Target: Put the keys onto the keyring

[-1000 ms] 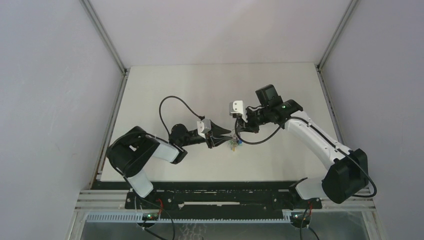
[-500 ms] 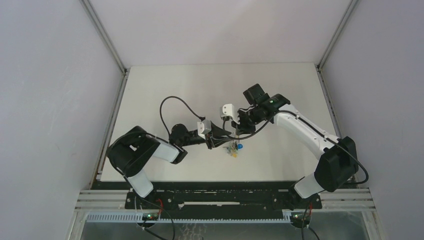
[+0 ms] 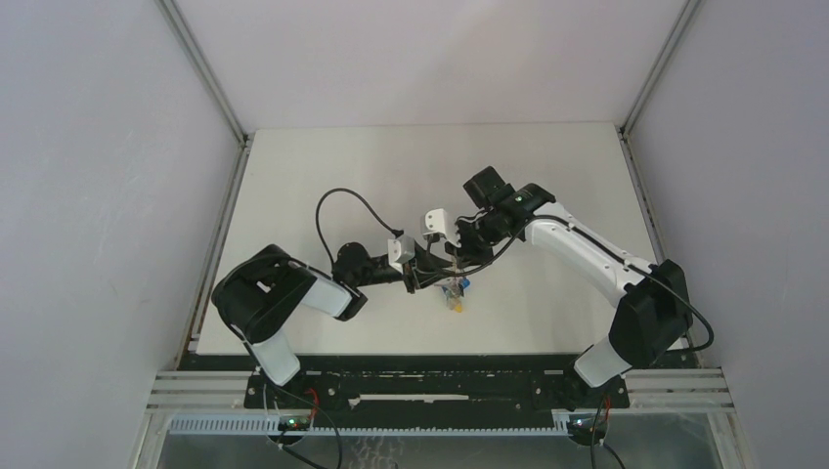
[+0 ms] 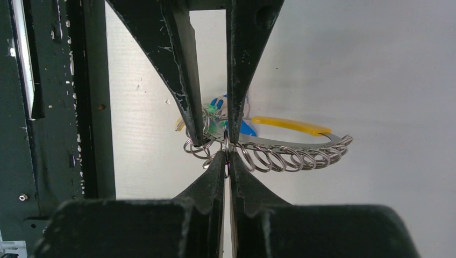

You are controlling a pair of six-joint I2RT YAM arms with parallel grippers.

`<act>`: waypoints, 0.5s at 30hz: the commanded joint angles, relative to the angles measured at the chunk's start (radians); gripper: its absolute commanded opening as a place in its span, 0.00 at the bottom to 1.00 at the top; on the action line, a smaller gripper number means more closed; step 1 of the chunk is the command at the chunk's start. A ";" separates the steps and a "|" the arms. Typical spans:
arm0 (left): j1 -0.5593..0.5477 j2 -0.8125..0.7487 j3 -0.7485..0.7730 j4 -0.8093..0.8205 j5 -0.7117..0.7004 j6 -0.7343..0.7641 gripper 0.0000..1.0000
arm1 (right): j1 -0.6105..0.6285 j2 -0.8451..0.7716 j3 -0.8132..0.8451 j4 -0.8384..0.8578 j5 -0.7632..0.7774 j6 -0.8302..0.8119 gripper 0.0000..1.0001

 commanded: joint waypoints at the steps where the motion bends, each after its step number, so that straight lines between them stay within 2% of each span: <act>1: -0.007 -0.009 0.056 0.047 0.020 0.004 0.26 | 0.017 0.009 0.065 0.000 0.007 -0.013 0.00; 12: -0.011 0.016 0.068 0.046 0.037 -0.007 0.17 | 0.042 0.027 0.095 -0.013 0.013 -0.020 0.00; 15: -0.010 0.025 0.070 0.046 0.042 -0.008 0.18 | 0.042 0.024 0.095 -0.014 0.020 -0.021 0.00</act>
